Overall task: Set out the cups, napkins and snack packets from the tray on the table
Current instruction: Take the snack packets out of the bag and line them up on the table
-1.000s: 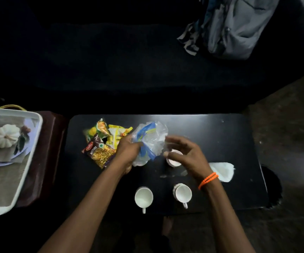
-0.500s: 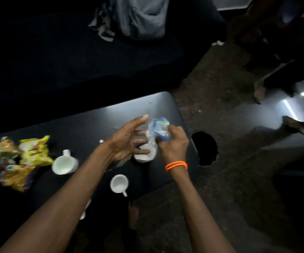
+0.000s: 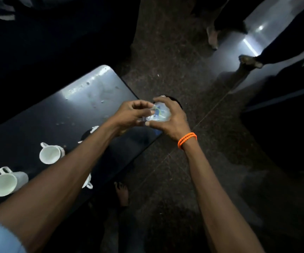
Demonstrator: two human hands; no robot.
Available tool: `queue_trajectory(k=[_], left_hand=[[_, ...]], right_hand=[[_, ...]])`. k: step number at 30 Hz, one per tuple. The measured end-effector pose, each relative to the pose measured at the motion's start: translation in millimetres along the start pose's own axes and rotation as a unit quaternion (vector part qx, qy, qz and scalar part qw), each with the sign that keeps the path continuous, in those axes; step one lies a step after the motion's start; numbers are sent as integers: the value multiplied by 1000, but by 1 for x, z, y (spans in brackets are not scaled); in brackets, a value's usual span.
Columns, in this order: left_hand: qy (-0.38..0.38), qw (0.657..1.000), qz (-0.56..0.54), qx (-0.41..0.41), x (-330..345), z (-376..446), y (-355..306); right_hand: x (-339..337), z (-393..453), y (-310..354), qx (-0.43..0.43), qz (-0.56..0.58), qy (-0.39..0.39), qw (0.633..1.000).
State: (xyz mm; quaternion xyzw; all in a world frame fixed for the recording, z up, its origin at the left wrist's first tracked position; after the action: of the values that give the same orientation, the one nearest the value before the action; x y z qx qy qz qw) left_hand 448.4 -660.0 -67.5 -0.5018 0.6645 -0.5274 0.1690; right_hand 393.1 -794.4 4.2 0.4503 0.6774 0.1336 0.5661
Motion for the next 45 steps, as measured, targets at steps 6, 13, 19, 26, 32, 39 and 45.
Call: queue_trajectory(k=[6, 13, 19, 26, 32, 39, 45], left_hand=[[-50, 997, -65, -14, 12, 23, 3], [-129, 989, -71, 21, -38, 2, 1], [-220, 967, -113, 69, -135, -51, -12], [-280, 946, -157, 53, -165, -103, -14], [-456, 876, -129, 94, -311, -259, -12], [-741, 667, -70, -21, -438, -463, 80], [-607, 771, -117, -152, -456, -484, 159]], right_hand=[[-76, -1, -10, -105, -121, -414, 896], [-25, 80, -118, 124, -268, -130, 946], [34, 83, -93, 92, -179, -128, 971], [50, 68, -42, 11, -133, -162, 978], [197, 35, 115, -152, -65, -68, 984], [423, -136, 240, -208, -21, 209, 955], [560, -221, 249, -209, -222, 351, 885]])
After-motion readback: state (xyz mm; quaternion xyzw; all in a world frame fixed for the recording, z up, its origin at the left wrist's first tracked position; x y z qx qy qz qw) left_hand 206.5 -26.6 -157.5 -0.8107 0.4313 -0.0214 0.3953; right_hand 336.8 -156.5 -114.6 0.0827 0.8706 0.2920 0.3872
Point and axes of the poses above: each hand's wrist, its own z-axis towards the middle knuckle, its own x-axis out of the palm, y = z × x, the point moved 6 cm from there along z, towards the middle knuckle, and after that the axes turned 11 degrees about x, right-handed, at the moved point
